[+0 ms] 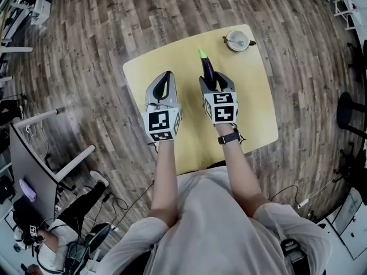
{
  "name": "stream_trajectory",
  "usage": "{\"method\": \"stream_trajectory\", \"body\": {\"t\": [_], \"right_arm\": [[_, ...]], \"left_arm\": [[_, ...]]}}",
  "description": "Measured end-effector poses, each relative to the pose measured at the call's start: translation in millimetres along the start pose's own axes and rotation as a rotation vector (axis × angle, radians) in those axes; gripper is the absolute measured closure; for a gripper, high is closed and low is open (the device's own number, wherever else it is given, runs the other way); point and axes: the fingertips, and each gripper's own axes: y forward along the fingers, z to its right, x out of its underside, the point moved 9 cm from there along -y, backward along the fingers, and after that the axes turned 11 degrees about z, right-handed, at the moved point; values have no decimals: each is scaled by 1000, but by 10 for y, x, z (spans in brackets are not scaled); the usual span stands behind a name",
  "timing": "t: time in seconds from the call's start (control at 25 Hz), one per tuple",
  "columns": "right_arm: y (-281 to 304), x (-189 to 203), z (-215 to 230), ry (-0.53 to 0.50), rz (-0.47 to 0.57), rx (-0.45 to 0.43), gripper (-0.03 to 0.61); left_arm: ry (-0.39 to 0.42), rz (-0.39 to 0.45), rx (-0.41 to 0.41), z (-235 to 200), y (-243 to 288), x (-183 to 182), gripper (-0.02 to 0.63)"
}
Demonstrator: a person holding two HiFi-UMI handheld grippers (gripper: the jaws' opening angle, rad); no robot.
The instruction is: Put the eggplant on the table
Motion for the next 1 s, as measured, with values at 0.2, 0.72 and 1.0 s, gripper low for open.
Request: {"method": "stream_trajectory", "body": {"t": [0.2, 0.72, 1.0], "right_arm": [[203, 215, 27, 40, -87, 4, 368], [462, 525, 36, 21, -262, -3, 367], [496, 679, -59, 9, -302, -9, 368]], "left_arm": [[-27, -14, 18, -45, 95, 188, 606], [-103, -40, 59, -133, 186, 484, 606], [-128, -51, 55, -147, 81, 569, 606]]}}
